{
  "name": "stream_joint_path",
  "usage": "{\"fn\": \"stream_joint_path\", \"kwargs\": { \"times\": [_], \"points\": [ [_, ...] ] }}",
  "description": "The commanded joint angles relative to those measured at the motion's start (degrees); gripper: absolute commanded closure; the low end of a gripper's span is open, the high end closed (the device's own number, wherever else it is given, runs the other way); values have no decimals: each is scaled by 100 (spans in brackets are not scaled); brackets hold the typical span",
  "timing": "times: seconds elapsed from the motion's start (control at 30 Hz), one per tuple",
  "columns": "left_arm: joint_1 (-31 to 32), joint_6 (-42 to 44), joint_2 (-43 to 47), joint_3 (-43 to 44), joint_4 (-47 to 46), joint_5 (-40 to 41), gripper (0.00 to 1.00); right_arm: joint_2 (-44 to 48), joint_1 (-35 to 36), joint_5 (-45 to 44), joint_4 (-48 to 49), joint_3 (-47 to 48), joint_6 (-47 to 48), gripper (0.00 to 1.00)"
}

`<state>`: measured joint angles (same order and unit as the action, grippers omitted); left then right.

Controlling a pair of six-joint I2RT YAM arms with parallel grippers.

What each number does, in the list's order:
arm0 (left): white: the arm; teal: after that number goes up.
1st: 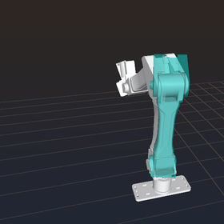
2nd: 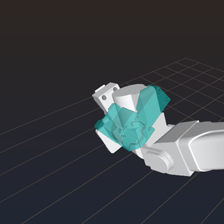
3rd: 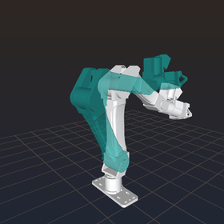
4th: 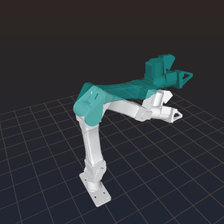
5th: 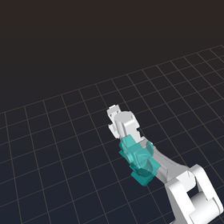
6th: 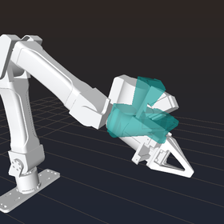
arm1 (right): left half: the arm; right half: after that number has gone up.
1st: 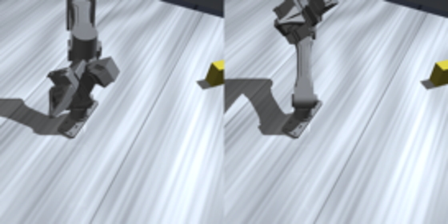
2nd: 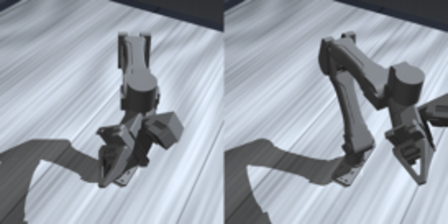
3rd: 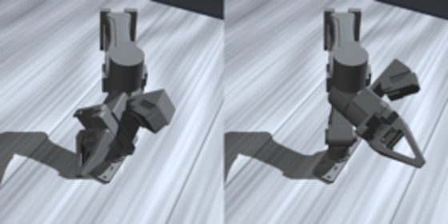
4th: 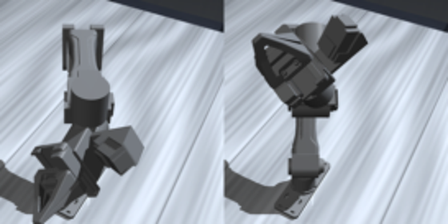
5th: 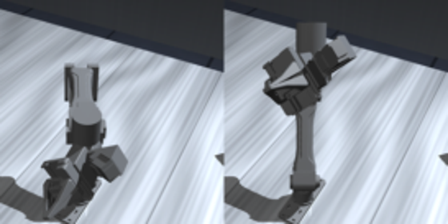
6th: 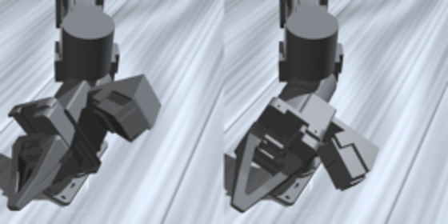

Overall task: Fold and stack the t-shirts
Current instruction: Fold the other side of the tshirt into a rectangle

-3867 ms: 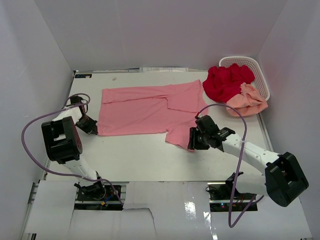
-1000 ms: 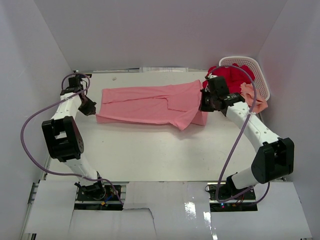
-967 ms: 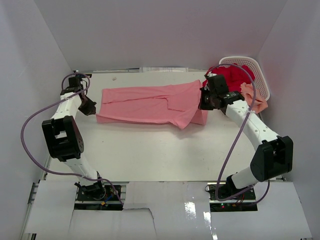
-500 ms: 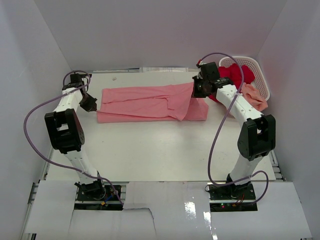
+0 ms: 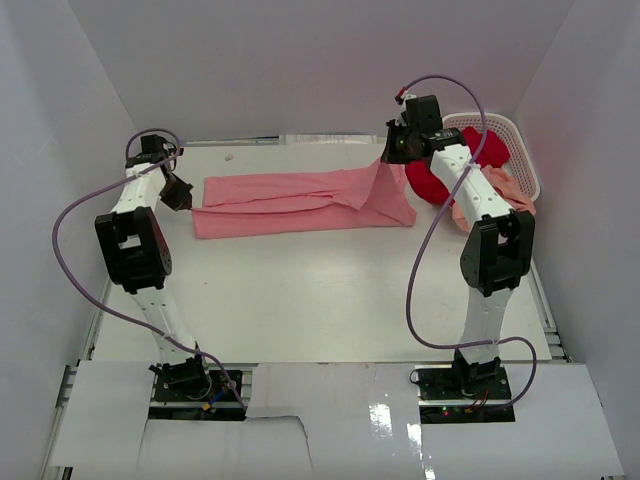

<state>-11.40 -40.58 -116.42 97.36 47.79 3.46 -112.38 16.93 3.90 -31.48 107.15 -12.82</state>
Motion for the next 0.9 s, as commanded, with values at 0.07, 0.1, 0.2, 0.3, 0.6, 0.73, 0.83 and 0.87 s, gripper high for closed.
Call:
{"fn": "stream_joint_path", "kwargs": {
  "times": [0.07,0.1,0.2,0.3,0.6,0.73,0.83,0.87],
  "points": [
    [15,-73,-179,441,90,102,100,-434,-93,313,178,833,236,92],
    [15,-91,-266,537,108,102,100,-486,-111,313,186,903,253,92],
    [24,-99,-407,739,134,76,100,-688,-163,409,239,1114,280,92],
    [24,-108,-522,976,143,40,100,-812,-216,454,318,1194,280,92],
    [182,-55,-988,1812,240,-48,100,-988,-348,594,529,1124,271,92],
    [226,-38,-1067,1927,248,-56,100,-1067,-401,647,626,1123,245,92],
    [226,-38,-1137,1971,248,-65,100,-1163,-427,682,652,1220,227,92],
    [226,-29,-1163,2006,257,-65,100,-1198,-445,691,670,1255,219,92]
  ]
}}
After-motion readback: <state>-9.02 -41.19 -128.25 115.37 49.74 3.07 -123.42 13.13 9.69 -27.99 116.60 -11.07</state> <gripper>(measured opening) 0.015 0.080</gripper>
